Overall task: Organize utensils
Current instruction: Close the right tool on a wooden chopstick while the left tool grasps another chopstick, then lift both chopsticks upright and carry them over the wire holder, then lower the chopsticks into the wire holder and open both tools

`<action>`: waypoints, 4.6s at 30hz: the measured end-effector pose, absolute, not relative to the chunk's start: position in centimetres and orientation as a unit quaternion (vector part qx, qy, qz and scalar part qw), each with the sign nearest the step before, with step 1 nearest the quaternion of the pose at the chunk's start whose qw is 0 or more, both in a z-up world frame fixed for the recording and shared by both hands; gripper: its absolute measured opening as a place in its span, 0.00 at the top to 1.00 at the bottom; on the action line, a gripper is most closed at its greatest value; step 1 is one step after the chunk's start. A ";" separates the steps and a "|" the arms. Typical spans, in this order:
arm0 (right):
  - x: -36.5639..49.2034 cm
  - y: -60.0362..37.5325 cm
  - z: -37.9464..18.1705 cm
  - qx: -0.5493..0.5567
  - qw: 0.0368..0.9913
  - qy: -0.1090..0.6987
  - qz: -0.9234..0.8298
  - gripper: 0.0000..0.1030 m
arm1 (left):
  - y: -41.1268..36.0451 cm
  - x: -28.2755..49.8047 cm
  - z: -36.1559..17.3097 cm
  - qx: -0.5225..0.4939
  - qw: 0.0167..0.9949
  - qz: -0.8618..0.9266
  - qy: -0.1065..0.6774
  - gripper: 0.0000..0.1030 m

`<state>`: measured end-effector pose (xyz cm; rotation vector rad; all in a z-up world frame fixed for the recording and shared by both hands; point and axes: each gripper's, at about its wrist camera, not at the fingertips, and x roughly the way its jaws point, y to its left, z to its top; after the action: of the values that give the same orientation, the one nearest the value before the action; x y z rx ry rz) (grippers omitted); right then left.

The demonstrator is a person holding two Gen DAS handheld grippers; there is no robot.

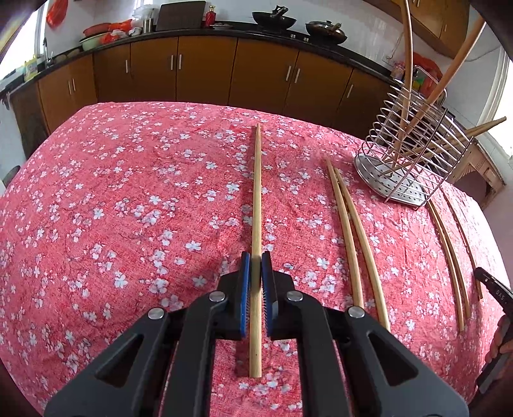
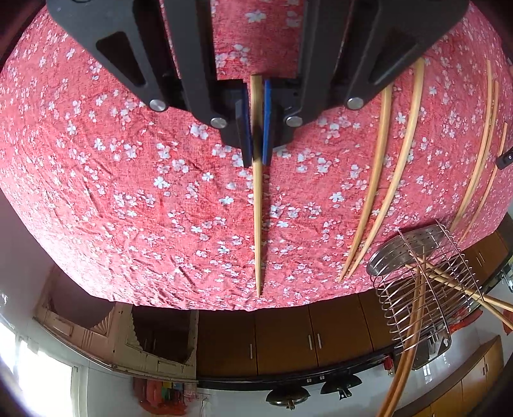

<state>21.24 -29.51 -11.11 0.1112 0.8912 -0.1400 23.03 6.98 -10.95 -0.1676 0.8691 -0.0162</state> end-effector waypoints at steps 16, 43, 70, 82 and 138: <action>21.2 -30.0 -11.1 0.067 0.899 0.429 -0.057 0.90 | 5.7 23.4 -10.7 -0.066 0.905 -0.023 0.421 0.76; 15.2 -30.0 -4.9 0.054 0.933 0.354 -0.040 0.93 | 5.7 17.8 -7.4 -0.023 0.920 -0.034 0.390 0.93; 13.5 -31.0 1.4 0.085 0.972 0.218 -0.030 0.93 | 6.8 16.0 0.8 -0.088 0.964 -0.031 0.249 0.93; 14.2 -29.8 4.4 0.060 0.980 0.186 -0.025 0.93 | 7.0 16.3 3.6 -0.085 0.972 -0.017 0.217 0.94; 26.9 -22.7 12.9 0.119 0.975 0.154 0.107 0.93 | -1.5 25.4 12.9 -0.131 0.987 -0.005 0.088 0.94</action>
<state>26.87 -22.70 12.88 0.2403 0.3097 0.2168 25.37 -1.47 12.90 -0.2633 0.1777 -0.0097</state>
